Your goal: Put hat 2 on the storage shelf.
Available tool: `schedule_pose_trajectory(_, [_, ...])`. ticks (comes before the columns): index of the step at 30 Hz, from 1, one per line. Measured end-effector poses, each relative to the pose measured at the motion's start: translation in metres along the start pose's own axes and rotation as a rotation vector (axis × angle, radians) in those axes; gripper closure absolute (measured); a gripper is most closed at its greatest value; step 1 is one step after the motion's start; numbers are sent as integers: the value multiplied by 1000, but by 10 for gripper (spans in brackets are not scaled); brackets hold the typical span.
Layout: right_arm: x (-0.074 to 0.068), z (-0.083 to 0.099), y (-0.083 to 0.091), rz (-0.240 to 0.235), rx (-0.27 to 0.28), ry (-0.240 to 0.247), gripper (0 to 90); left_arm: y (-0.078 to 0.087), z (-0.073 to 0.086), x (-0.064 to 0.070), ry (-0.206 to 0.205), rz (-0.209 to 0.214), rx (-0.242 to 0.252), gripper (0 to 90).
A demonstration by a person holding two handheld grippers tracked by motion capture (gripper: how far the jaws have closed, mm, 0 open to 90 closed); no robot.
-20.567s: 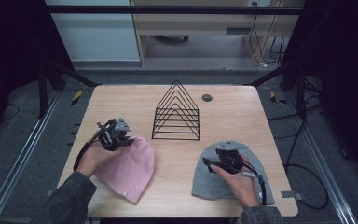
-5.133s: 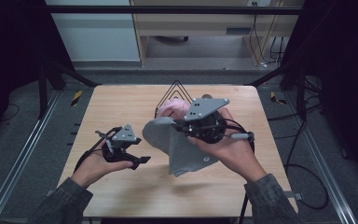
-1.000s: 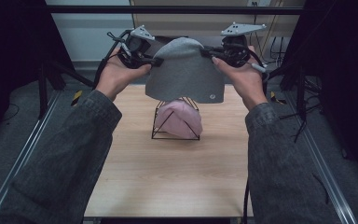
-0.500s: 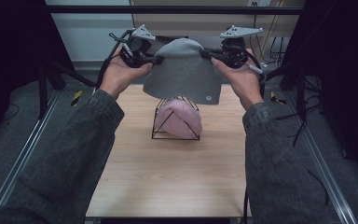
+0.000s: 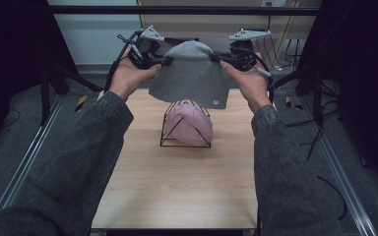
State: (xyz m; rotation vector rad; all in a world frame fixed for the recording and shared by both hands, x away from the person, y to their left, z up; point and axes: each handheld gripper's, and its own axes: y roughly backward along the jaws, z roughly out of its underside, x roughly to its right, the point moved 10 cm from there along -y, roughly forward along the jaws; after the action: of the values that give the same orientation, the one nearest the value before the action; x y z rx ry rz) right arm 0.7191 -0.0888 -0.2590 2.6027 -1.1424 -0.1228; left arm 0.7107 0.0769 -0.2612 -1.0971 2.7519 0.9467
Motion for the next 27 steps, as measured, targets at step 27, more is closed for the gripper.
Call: schedule_pose_trajectory(27, [-9, 45, -18, -11, -83, -9, 860, -23, 44, 8, 9, 17, -61, 866])
